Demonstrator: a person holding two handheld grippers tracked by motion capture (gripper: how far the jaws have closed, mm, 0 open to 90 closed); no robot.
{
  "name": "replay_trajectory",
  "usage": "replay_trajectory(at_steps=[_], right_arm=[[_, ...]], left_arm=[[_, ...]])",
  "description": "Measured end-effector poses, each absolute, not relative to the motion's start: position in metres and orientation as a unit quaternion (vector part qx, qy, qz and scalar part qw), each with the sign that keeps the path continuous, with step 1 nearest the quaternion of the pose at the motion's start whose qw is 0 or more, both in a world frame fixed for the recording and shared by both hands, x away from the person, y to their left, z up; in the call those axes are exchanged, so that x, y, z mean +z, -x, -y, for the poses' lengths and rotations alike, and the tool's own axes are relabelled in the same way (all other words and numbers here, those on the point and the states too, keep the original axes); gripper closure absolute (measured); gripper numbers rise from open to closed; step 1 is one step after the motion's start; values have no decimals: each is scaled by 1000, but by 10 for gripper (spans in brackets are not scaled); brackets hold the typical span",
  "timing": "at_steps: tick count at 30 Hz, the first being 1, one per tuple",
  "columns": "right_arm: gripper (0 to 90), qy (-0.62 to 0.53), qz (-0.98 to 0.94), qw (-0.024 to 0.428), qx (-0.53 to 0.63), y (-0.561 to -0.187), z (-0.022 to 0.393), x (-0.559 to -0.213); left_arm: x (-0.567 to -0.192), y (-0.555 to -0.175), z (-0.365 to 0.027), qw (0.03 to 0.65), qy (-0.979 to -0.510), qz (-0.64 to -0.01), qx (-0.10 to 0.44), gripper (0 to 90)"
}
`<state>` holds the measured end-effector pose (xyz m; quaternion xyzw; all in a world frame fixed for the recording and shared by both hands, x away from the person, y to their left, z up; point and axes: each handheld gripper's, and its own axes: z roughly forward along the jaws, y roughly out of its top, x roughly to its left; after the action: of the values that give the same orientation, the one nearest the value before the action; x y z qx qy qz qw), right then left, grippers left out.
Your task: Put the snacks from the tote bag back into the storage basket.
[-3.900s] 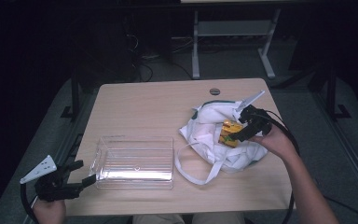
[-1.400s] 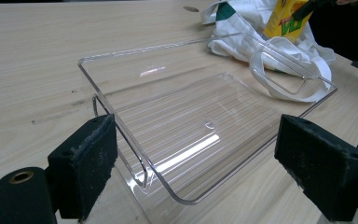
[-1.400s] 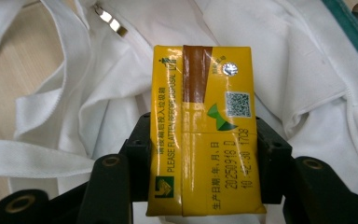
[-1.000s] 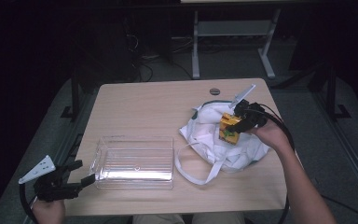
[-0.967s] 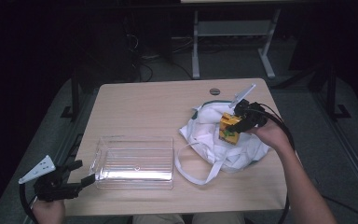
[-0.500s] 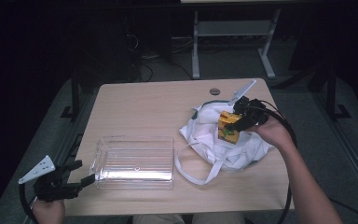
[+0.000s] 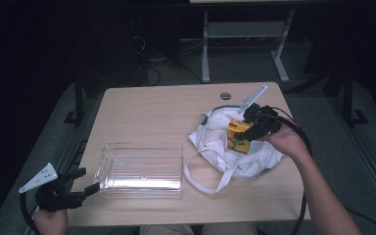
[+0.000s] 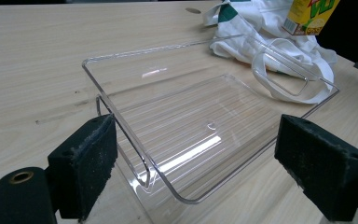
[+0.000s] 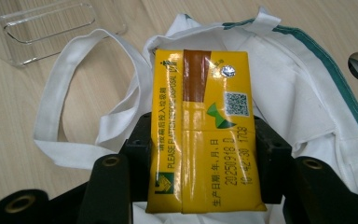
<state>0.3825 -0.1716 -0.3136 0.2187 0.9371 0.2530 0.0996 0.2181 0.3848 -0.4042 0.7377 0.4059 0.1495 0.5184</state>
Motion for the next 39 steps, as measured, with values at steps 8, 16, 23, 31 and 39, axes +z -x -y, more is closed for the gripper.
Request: replay_trajectory(at_steps=[8, 16, 23, 31, 39], right_arm=[[513, -210, -938, 100, 256, -377, 167, -310], [513, -200, -939, 100, 263, -369, 161, -303], [513, -193, -939, 94, 268, -362, 154, -298], [513, -183, -940, 88, 275, -357, 146, -296], [513, -163, -942, 86, 280, -349, 130, -287]], left_arm=[[-404, -218, -385, 517, -739, -406, 150, 128], [-404, -218, -386, 516, -739, -406, 151, 127], [-403, -217, -385, 517, -738, -406, 151, 127], [-403, -217, -385, 516, -738, -407, 151, 128], [-403, -217, -386, 518, -738, -405, 153, 127]])
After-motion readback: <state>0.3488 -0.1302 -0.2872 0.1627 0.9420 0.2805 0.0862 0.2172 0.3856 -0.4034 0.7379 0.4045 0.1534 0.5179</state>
